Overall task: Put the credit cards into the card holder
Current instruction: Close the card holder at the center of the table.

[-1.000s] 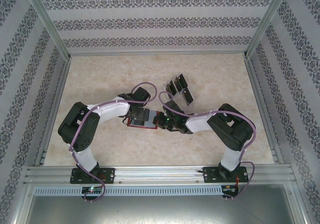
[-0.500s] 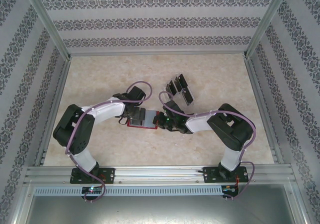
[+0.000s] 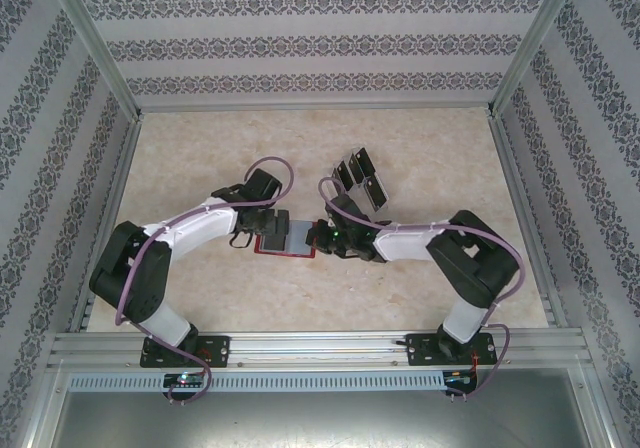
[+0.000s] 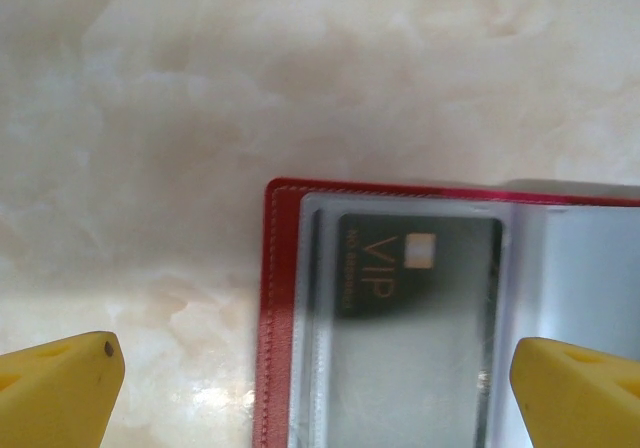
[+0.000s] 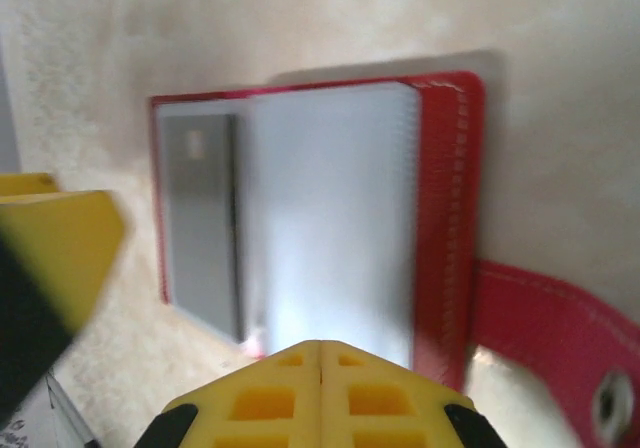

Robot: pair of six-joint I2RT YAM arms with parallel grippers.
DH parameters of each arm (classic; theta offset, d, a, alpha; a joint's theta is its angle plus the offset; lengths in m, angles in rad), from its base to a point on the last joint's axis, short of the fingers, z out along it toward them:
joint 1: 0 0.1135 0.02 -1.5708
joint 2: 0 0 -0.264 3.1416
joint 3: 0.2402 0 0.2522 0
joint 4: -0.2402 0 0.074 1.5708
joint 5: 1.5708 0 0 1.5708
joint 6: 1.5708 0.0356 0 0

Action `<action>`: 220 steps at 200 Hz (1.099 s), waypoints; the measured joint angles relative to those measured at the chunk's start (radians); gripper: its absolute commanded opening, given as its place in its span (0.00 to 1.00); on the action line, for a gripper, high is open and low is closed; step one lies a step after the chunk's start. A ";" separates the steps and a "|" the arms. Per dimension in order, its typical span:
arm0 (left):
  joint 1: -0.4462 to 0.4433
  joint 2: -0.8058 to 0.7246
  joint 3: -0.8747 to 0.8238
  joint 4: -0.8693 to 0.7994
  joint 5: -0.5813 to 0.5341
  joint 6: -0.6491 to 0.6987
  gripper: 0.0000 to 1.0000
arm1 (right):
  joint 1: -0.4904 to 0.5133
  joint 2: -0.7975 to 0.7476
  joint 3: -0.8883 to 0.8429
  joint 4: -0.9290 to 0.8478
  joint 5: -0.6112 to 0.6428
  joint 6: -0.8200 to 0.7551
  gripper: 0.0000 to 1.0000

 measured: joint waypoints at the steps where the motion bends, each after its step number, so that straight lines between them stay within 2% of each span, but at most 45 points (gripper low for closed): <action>1: 0.001 -0.001 -0.002 0.002 0.002 -0.001 1.00 | 0.000 -0.006 0.002 -0.006 0.000 -0.001 0.09; 30: 0.066 -0.058 -0.091 0.053 0.072 -0.041 1.00 | 0.000 -0.139 0.056 -0.147 0.049 -0.074 0.38; 49: 0.105 -0.103 -0.135 0.104 0.126 -0.063 1.00 | 0.000 -0.186 0.092 -0.254 0.111 -0.125 0.45; 82: 0.158 -0.156 -0.202 0.216 0.229 -0.102 1.00 | 0.001 -0.188 0.127 -0.428 0.221 -0.181 0.45; 111: 0.172 -0.163 -0.233 0.285 0.293 -0.124 1.00 | 0.001 -0.150 0.136 -0.506 0.278 -0.194 0.44; 199: 0.176 -0.158 -0.244 0.378 0.376 -0.128 1.00 | 0.001 -0.031 0.174 -0.507 0.296 -0.199 0.36; 220: 0.180 -0.147 -0.246 0.381 0.380 -0.128 1.00 | 0.001 -0.014 0.184 -0.504 0.295 -0.207 0.25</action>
